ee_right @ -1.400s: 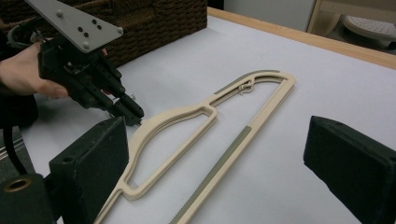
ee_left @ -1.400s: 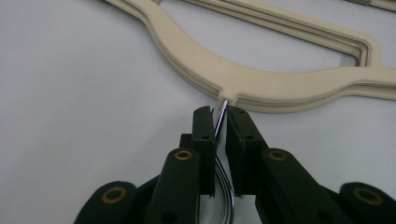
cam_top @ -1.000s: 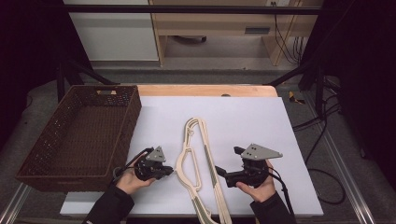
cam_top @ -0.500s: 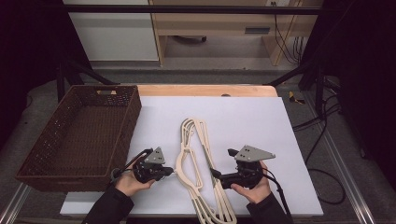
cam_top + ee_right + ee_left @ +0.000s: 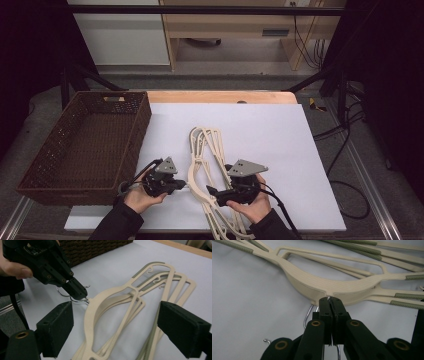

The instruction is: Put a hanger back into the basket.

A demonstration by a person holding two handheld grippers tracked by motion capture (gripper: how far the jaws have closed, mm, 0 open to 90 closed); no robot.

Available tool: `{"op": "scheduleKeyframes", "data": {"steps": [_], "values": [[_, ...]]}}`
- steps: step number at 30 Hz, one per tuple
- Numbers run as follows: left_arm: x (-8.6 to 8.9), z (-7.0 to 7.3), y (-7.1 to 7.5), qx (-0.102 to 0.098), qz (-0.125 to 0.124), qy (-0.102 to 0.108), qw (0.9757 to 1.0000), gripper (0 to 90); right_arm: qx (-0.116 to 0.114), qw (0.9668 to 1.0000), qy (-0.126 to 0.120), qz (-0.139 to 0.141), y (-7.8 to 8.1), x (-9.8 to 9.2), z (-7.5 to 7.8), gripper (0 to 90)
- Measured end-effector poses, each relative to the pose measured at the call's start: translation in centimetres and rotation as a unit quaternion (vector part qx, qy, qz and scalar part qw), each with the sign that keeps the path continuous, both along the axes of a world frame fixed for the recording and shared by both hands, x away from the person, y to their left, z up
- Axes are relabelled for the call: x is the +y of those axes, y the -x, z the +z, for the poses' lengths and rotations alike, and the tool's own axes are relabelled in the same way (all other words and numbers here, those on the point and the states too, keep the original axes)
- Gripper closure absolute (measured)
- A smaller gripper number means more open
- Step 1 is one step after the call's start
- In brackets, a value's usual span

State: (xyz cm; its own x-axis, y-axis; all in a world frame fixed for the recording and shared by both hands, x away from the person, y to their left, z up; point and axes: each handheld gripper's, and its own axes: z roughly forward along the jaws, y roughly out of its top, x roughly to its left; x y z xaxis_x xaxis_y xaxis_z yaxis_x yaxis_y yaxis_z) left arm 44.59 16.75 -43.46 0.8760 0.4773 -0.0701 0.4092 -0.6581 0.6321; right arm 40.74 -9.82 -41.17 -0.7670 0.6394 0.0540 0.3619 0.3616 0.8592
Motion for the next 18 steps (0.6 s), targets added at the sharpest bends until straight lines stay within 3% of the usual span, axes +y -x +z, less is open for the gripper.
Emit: {"op": "scheduleKeyframes", "data": {"steps": [10, 12, 14, 15, 18], "values": [[-0.4, 0.5, 0.4, 0.013, 0.023, -0.002, 0.9996, 88.2, 0.014, 0.9990, 0.040, 0.014, -0.3, 4.2, -1.7, 22.4], [-0.5, 0.6, 0.6, 0.011, 0.023, -0.005, 0.9997, 88.2, 0.025, 0.9979, 0.057, 0.015, -0.2, 5.1, -2.7, 25.6], [-0.5, 0.6, 0.5, 0.010, 0.022, -0.006, 0.9997, 88.2, 0.024, 0.9975, 0.064, 0.016, -0.3, 5.2, -3.0, 26.7], [-0.5, 0.6, 0.6, 0.011, 0.023, -0.005, 0.9997, 88.2, 0.024, 0.9962, 0.083, 0.014, -0.2, 5.6, -3.6, 31.0], [-0.6, 0.6, 0.7, 0.012, 0.026, -0.003, 0.9996, 88.2, 0.021, 0.9947, 0.100, 0.013, -0.3, 5.9, -4.2, 36.8]]}}
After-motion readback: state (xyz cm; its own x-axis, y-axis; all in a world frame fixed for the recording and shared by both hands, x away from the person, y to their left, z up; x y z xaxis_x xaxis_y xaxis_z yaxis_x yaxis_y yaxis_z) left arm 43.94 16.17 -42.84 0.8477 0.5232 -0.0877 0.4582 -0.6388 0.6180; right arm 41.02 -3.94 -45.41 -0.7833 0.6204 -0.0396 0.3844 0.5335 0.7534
